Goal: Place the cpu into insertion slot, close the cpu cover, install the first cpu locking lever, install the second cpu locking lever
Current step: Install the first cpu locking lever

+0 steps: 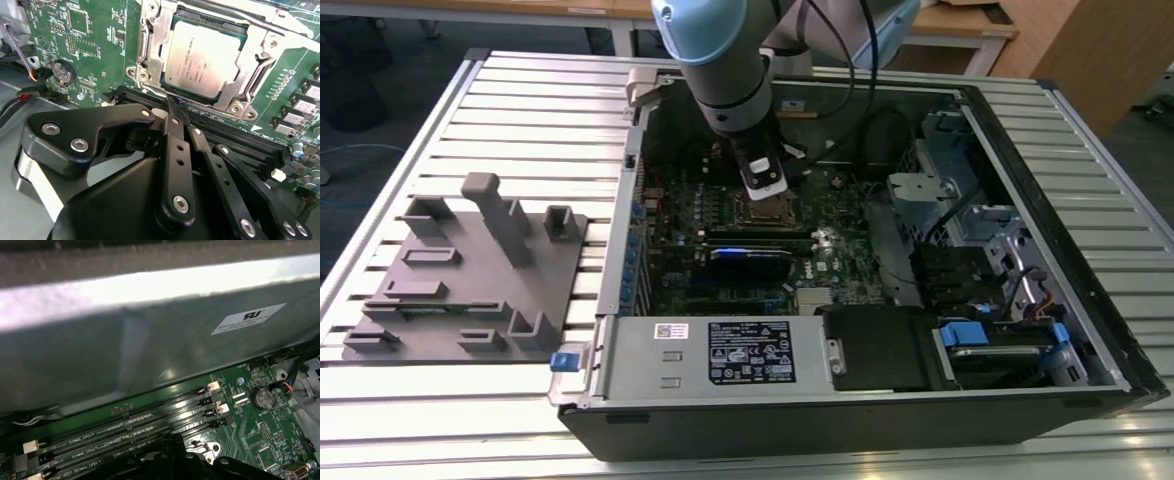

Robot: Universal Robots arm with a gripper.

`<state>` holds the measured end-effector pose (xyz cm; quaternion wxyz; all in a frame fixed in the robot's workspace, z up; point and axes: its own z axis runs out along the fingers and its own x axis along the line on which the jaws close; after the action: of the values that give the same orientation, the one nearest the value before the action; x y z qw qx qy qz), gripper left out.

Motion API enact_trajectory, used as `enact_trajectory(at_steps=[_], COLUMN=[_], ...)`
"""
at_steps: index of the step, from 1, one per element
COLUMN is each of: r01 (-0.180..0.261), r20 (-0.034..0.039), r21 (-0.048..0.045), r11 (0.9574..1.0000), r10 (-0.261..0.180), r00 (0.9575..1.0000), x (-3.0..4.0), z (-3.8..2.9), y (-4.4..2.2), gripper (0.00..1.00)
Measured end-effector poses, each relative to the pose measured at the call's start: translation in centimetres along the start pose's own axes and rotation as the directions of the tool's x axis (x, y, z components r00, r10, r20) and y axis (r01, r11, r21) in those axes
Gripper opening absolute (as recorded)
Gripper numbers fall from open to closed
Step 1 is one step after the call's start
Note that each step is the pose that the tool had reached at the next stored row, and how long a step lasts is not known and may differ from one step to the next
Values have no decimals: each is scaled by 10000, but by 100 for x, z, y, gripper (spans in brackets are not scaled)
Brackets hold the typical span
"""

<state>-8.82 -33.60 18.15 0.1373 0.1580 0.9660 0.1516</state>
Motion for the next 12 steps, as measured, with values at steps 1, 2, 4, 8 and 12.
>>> enact_trajectory(at_steps=[1, 2, 4, 8, 12], r01=[0, -2, -3, -3, -2], r20=[0, -1, -2, -4, -3], r21=[-1, 0, 1, 1, 3], r11=[10000, 10000, 10000, 10000, 10000], r10=[0, 2, 3, 3, 2], r00=[10000, 10000, 10000, 10000, 10000], x=[-3, -4, -5, -7, -12], z=[1, 2, 2, 3, 2], y=[1, 2, 2, 3, 6], gripper=[10, 10, 10, 10, 10])
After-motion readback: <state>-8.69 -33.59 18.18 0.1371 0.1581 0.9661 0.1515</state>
